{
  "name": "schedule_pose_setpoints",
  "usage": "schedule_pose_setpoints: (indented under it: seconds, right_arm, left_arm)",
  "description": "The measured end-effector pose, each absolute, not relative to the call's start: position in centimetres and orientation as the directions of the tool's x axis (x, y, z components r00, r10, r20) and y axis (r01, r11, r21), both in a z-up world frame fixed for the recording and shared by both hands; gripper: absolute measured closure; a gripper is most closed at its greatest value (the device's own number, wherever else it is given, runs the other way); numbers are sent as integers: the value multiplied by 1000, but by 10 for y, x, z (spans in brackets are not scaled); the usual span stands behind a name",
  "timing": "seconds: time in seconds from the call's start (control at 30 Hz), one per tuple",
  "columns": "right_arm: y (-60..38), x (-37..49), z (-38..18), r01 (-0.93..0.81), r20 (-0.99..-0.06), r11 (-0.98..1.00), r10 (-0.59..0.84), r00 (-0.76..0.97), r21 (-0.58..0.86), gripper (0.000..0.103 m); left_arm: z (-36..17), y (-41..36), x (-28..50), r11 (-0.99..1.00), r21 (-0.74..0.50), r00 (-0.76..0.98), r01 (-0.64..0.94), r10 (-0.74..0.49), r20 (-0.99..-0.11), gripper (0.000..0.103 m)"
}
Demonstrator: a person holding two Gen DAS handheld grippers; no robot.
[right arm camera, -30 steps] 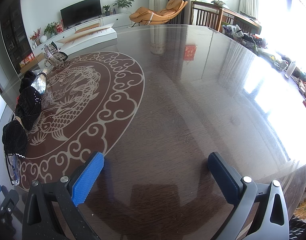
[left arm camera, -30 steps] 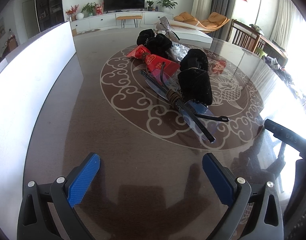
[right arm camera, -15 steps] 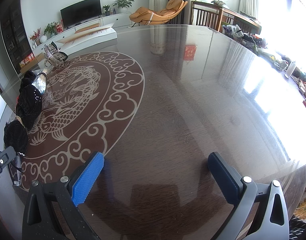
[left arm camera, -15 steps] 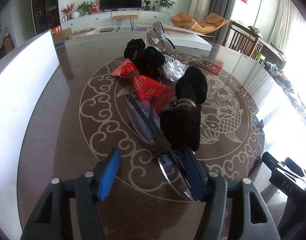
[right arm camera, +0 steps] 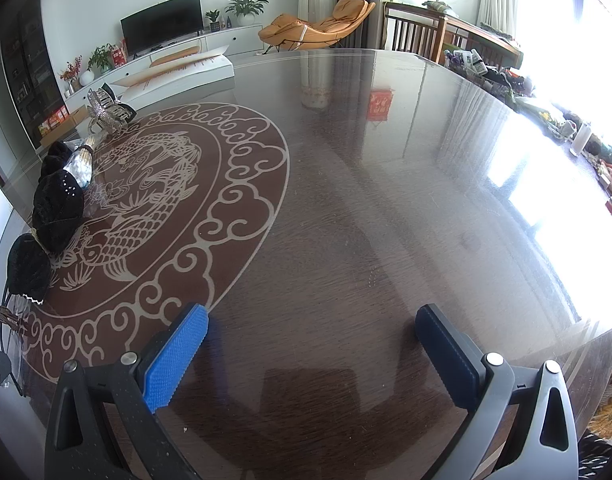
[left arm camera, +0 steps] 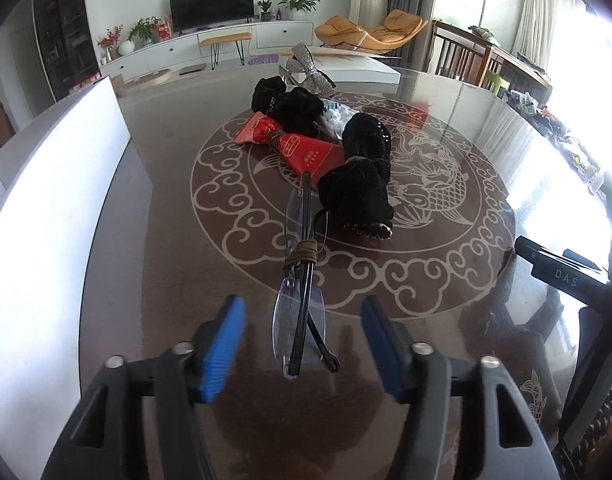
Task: Organize objects
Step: 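Grasp the rimless eyeglasses by the bridge with the left tool, then lift the eyeglasses off the table with the left tool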
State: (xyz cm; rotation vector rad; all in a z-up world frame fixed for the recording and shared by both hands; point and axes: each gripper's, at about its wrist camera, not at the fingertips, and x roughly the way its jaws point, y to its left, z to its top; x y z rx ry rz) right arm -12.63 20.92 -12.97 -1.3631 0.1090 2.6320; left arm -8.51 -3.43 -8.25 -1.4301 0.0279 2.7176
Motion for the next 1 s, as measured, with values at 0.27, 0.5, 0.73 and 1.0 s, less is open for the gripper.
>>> schedule_pose_setpoints:
  seconds: [0.27,0.5,0.73,1.0]
  right_arm:
    - [209,-126,-130,-189,-816,-982,121,-566,-15,0]
    - [209,-126,-130,-189,-816,-982,121,-566,-16,0]
    - [209,-126,-130,-189,-816,-982,122,-566,-15,0]
    - [209,-126,-130,-189,-816,-982,122,-566,-16,0]
  left_arm:
    - [-98,-46,-113,-1000,-6,-560,-11,11,-828,90]
    - [-103,-79,-86,-995,-43,-582,93,-20,-813,88]
    - [-107,-67,-95,-999,15,-586,42,-37,-809,27]
    - [-110,-71,-99,-997,8,-573,81,-53,-818,0]
